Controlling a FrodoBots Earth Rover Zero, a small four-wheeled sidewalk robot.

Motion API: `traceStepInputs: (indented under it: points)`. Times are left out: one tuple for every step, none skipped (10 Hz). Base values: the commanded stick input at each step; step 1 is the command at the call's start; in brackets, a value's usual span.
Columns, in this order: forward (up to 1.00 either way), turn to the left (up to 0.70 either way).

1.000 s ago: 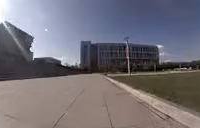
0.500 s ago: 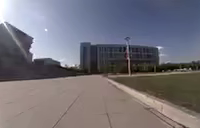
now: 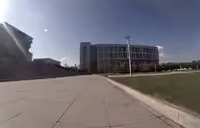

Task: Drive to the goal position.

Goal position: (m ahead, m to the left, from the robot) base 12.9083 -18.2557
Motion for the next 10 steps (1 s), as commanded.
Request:
traceStepInputs:
  points:
    - [0.70,0.00]
    - [0.70,0.00]
    - [0.70,0.00]
    - [0.70,0.00]
    - [0.70,0.00]
    - [0.70,0.00]
    - [0.70,0.00]
    - [0.70,0.00]
    - [0.70,0.00]
    - [0.70,0.00]
